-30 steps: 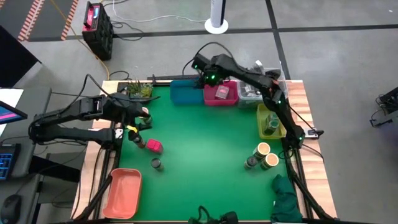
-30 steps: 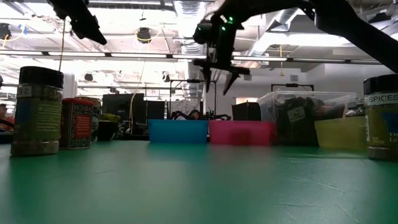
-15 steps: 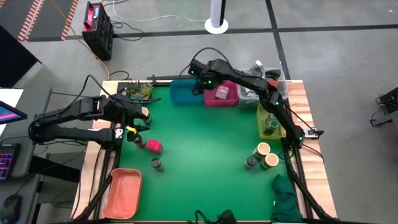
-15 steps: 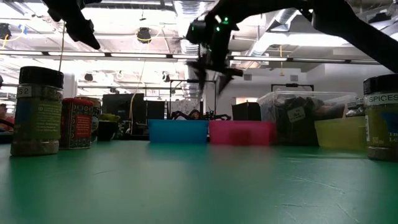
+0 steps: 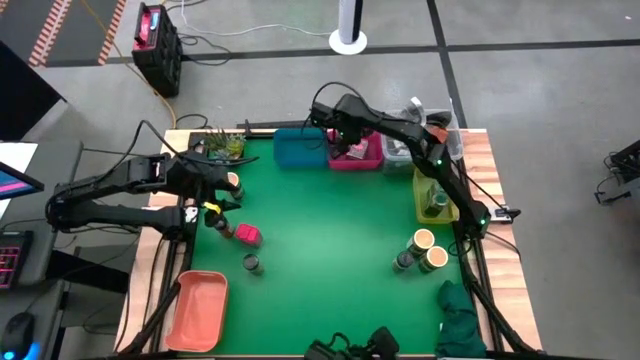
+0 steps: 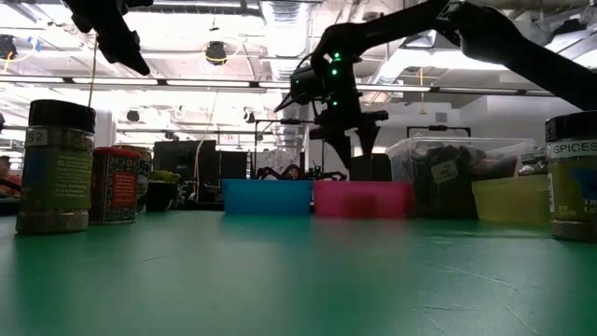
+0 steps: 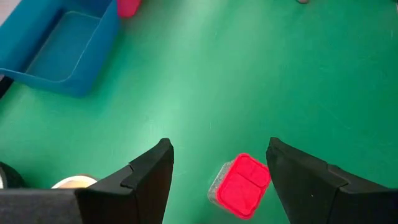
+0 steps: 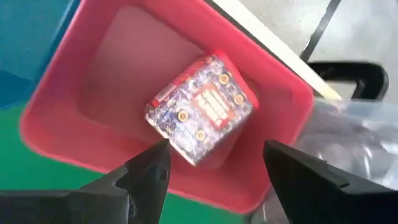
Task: Sort spices by type
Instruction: Put the right red spice can into the red bin
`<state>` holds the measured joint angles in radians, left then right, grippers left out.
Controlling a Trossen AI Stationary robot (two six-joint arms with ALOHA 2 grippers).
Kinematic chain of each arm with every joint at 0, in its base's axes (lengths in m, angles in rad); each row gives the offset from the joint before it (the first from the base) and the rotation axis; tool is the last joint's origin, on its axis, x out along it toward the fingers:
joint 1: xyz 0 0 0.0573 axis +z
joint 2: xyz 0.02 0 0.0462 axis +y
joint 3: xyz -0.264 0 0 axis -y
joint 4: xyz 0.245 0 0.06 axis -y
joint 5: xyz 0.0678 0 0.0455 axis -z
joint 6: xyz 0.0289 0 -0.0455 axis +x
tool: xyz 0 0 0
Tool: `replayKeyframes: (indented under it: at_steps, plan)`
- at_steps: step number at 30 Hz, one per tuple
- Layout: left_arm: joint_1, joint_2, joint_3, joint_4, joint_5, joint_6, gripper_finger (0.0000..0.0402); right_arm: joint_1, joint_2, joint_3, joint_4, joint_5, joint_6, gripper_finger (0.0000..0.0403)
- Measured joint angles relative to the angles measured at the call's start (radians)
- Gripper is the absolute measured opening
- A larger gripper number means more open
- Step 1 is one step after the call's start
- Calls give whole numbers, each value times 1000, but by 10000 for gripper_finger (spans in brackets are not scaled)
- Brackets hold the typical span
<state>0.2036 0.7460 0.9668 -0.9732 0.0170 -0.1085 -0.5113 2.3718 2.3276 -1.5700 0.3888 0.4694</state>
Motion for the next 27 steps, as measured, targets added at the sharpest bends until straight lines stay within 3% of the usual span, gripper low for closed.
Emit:
replayKeyframes:
  at_steps: [14,27]
  plan:
    - [0,-2,0,2,-31,-34,244,-2,73,-5,-2,92,-208,291]
    - [0,-3,46,-12,-32,38,244,1,69,-51,153,-14,-384,291]
